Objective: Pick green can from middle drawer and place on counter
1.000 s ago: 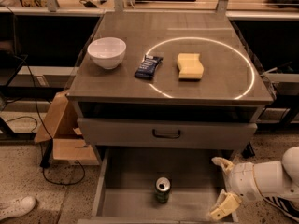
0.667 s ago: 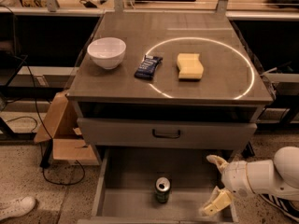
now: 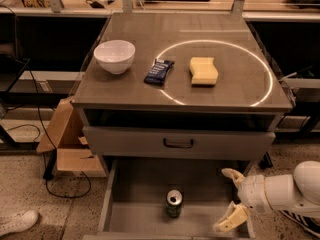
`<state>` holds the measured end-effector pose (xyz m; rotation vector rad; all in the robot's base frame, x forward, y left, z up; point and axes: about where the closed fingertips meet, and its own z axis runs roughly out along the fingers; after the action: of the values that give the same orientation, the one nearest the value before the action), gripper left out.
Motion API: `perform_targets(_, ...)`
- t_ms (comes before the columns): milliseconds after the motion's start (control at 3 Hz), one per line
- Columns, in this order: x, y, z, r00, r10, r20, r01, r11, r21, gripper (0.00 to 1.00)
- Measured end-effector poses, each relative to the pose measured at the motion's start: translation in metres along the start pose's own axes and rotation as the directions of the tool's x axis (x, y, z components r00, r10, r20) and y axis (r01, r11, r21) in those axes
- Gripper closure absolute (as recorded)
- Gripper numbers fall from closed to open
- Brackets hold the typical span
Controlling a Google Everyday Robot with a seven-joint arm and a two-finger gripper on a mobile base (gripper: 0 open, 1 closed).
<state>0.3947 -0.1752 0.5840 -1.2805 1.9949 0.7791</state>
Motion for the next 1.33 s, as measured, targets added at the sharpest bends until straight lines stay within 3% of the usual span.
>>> perform_targets(667, 0.019, -0.030, 0.023, 0.992, 0.010, 0.125, -0.015, 0.9993, 0.034, 0.00)
perform_targets(1333, 0.024, -0.035, 0.042, 0.988, 0.027, 0.153, -0.030, 0.9995, 0.013, 0.00)
